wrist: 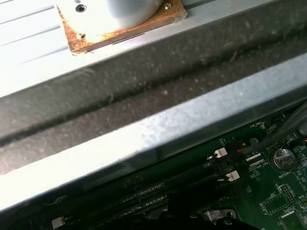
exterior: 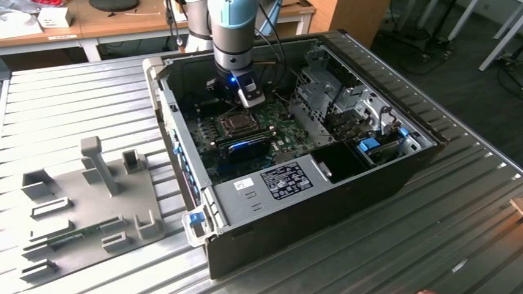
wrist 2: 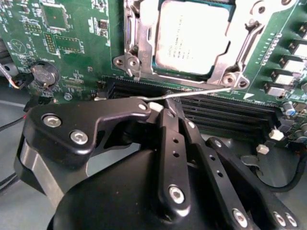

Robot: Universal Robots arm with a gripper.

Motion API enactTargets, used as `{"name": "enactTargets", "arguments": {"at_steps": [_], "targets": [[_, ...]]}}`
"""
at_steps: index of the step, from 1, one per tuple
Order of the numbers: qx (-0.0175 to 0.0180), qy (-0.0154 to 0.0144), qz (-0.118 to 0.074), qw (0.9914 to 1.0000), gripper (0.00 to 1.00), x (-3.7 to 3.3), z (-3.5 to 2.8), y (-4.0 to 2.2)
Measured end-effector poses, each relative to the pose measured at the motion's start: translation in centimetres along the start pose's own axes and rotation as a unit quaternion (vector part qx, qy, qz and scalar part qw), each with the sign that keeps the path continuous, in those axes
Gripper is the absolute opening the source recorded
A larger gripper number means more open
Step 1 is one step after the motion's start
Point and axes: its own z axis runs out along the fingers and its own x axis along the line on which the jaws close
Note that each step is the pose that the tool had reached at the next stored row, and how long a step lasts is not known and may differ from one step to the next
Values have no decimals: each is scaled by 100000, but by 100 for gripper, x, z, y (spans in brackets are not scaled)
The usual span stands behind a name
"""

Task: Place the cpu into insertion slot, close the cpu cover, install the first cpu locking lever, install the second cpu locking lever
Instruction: 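Install the first cpu locking lever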

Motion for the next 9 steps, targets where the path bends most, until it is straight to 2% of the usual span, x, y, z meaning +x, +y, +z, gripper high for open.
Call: {"name": "enactTargets", "arguments": {"at_steps": [2, 9], "targets": [[15, 3, 0, 100000, 10, 0, -8, 3], [1, -1, -2, 100000, 10, -4, -117, 36]]}}
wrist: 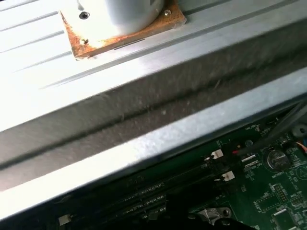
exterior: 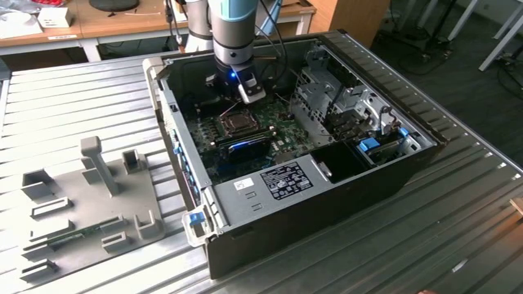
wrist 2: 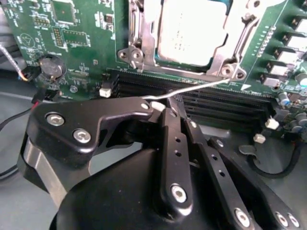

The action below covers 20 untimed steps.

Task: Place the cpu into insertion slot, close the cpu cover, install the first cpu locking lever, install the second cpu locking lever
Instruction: 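Install the first cpu locking lever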

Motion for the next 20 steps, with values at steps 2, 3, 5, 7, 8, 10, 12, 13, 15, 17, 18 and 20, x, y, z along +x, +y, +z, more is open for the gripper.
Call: {"name": "enactTargets", "arguments": {"at_steps": [2, 3, 5, 7, 8, 10, 12, 13, 15, 17, 18, 20], "targets": [[-21, -25, -9, 100000, 10, 5, 0, -2], [-43, -91, -26, 100000, 10, 18, -2, -8], [-147, -307, -90, 99999, 10, 58, 0, -25], [-206, -457, -134, 99999, 10, 85, 1, -35], [-221, -500, -145, 99998, 10, 94, -1, -37], [-240, -527, -153, 99998, 10, 98, -1, -38], [-240, -530, -159, 99998, 10, 98, -4, -36], [-233, -528, -153, 99998, 10, 99, -11, -33], [-243, -530, -155, 99998, 10, 99, -34, -23], [-241, -527, -156, 99998, 10, 98, -66, -12], [-242, -530, -154, 99998, 10, 98, -84, -6], [-242, -532, -155, 99998, 10, 97, -115, 4]]}}
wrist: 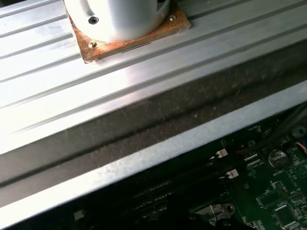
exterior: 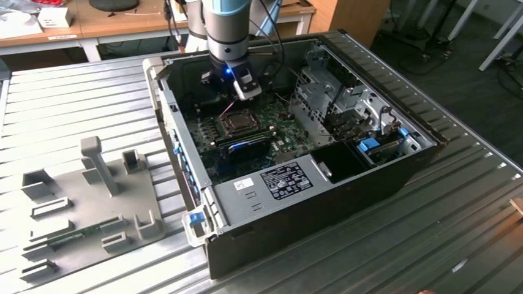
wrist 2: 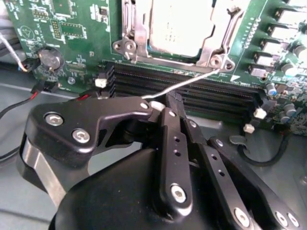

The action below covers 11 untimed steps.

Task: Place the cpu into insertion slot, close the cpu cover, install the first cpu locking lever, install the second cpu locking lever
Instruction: 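Install the first cpu locking lever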

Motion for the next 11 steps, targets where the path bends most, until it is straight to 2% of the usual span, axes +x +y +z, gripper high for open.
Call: {"name": "enactTargets", "arguments": {"at_steps": [4, 8, 11], "targets": [[-40, -2, 10, 100000, 10, 6, -12, 8], [-444, 52, 40, 99999, 10, 42, -7, 21], [-448, 52, 33, 99999, 10, 43, -11, 22]]}}
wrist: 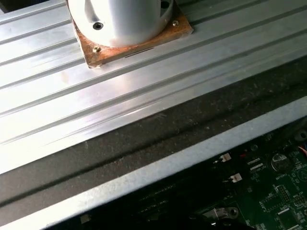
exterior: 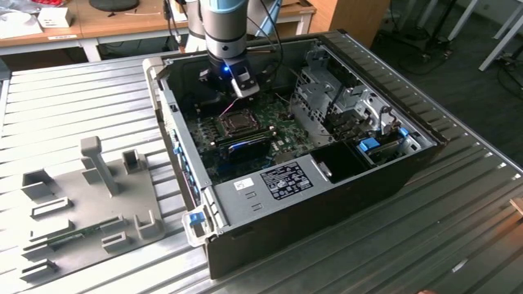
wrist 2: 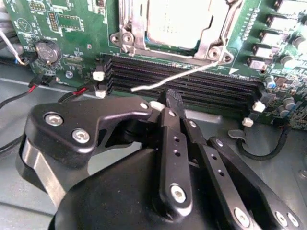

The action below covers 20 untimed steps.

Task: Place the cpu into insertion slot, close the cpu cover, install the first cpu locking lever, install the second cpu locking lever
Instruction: 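Install the first cpu locking lever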

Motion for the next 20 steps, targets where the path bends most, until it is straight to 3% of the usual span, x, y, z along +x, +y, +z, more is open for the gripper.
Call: {"name": "enactTargets", "arguments": {"at_steps": [11, 20], "targets": [[238, -188, 242, 99999, 10, -53, -49, -28], [238, -194, 256, 99999, 10, -64, -40, -54]]}}
